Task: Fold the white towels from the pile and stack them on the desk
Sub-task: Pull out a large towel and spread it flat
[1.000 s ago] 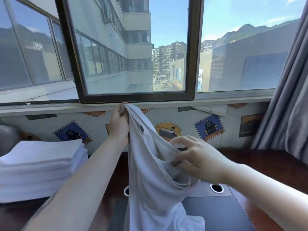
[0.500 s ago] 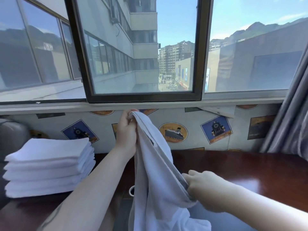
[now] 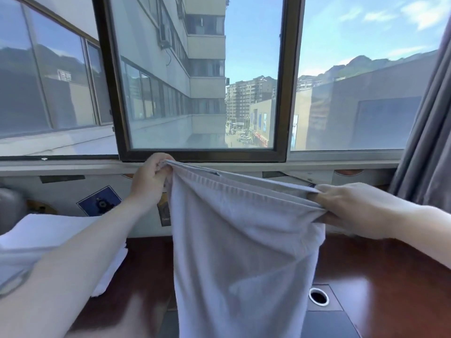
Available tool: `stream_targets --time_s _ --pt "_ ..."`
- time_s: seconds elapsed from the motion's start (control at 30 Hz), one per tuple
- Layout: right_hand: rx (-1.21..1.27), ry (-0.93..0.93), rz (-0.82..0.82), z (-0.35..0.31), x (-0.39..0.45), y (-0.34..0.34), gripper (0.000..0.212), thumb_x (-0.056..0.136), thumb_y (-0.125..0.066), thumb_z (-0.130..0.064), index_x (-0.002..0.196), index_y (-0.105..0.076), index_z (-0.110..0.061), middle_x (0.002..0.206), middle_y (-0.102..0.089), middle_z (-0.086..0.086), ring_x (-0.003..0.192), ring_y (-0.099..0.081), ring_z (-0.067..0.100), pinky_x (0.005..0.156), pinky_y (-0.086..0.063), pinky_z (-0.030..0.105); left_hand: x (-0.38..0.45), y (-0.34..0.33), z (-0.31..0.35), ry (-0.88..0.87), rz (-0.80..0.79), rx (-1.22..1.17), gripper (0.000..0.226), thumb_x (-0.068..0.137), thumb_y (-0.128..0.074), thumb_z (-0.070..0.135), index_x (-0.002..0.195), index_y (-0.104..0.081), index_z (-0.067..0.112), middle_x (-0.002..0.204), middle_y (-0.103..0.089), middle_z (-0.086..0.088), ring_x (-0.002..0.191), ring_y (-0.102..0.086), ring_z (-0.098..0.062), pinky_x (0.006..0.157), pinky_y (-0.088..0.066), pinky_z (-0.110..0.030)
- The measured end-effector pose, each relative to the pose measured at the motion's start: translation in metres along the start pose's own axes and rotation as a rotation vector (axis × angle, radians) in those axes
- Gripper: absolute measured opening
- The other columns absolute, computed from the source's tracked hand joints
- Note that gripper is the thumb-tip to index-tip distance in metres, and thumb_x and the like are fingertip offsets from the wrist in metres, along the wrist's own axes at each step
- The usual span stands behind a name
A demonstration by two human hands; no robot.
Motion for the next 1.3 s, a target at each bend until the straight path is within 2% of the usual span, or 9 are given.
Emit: stream_targets --time_s 0.17,0.27,0.47,0.67,0.87,0.97,1.07,1.23,1.3 --pt "0.188 -0.064 0.106 0.034 0.004 0.066 0.043 0.084 -0.043 -0.062 0.102 -0.064 -0.029 0.096 -0.058 -0.017 0.089 -0.06 0.012 0.079 -0.049 0.036 0.033 0.018 0.061 -0.254 -0.089 0.368 0.018 0.099 -0.05 0.005 0.109 -0.062 0.014 0.096 -0.064 -0.006 0.076 -0.06 -0.015 0.065 -0.042 -0.014" --pt "0.346 -0.109 0.052 0.06 0.017 0.097 0.013 0.08 -0.066 -0.05 0.081 -0.067 -0.037 0.09 -0.059 -0.008 0.087 -0.059 0.015 0.083 -0.046 0.031 0.049 0.027 0.094 -0.332 -0.111 0.452 0.018 0.1 -0.048 0.007 0.112 -0.062 0.011 0.09 -0.063 -0.003 0.072 -0.056 -0.006 0.063 -0.039 -0.014" --pt "0.818 -0.192 0.026 0.076 0.037 0.142 0.042 0.07 -0.065 -0.052 0.086 -0.079 -0.016 0.09 -0.074 -0.001 0.076 -0.065 0.01 0.075 -0.045 0.029 0.079 0.039 0.117 -0.318 0.036 0.502 0.019 0.099 -0.05 0.01 0.114 -0.061 0.004 0.099 -0.063 -0.016 0.088 -0.054 -0.026 0.075 -0.037 -0.033" --pt "0.814 -0.068 0.111 0.051 0.046 0.157 0.029 0.064 -0.078 -0.042 0.073 -0.078 -0.014 0.091 -0.066 -0.002 0.094 -0.062 0.027 0.085 -0.049 0.046 0.089 0.043 0.085 -0.137 0.093 0.479 0.014 0.099 -0.047 0.012 0.103 -0.059 0.005 0.089 -0.065 -0.02 0.078 -0.064 -0.034 0.071 -0.05 -0.038" --pt "0.811 0.113 0.072 0.014 0.048 0.176 0.017 0.055 -0.088 -0.037 0.065 -0.077 -0.028 0.098 -0.062 -0.008 0.098 -0.063 0.015 0.091 -0.054 0.045 0.087 0.031 0.05 0.226 0.123 -0.098 0.018 0.102 -0.041 0.007 0.107 -0.057 -0.001 0.099 -0.063 -0.026 0.068 -0.07 -0.04 0.064 -0.06 -0.048" --pt "0.848 0.169 0.078 0.01 0.049 0.186 0.02 0.063 -0.086 -0.028 0.08 -0.078 -0.025 0.105 -0.062 -0.004 0.104 -0.063 0.018 0.093 -0.053 0.04 0.089 0.025 0.047 0.362 0.178 -0.428 0.018 0.103 -0.038 0.004 0.109 -0.055 0.001 0.083 -0.061 -0.019 0.051 -0.068 -0.026 0.045 -0.057 -0.033" --pt "0.976 0.114 0.049 0.022 0.056 0.192 0.033 0.076 -0.069 -0.033 0.102 -0.072 -0.013 0.108 -0.066 0.004 0.103 -0.064 0.018 0.09 -0.053 0.033 0.095 0.012 0.053 0.465 0.132 -0.688 0.024 0.103 -0.035 0.0 0.102 -0.059 -0.001 0.084 -0.063 -0.015 0.071 -0.065 -0.026 0.045 -0.055 -0.032" --pt "-0.074 -0.049 0.078 0.046 0.069 0.206 0.061 0.074 -0.033 -0.075 0.081 -0.062 -0.022 0.087 -0.048 -0.013 0.072 -0.05 0.003 0.073 -0.044 0.026 0.112 0.008 0.072 0.454 -0.037 -0.813 0.028 0.1 -0.03 -0.005 0.089 -0.055 -0.001 0.083 -0.058 -0.011 0.076 -0.055 -0.023 0.062 -0.053 -0.034" --pt "-0.216 -0.056 0.125 0.051 0.07 0.217 0.066 0.072 -0.021 -0.078 0.072 -0.057 -0.024 0.081 -0.047 -0.019 0.066 -0.047 0.002 0.069 -0.044 0.027 0.12 0.013 0.084 0.362 -0.093 -0.694 0.029 0.098 -0.037 -0.005 0.083 -0.061 0.002 0.07 -0.057 -0.01 0.066 -0.053 -0.021 0.056 -0.055 -0.032"
Point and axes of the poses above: each hand's wrist, its own x-axis towards the middle knuckle, its own y-axis out of the back of the hand, z = x × y, the point moved 10 cm from there along x, towards the middle knuckle
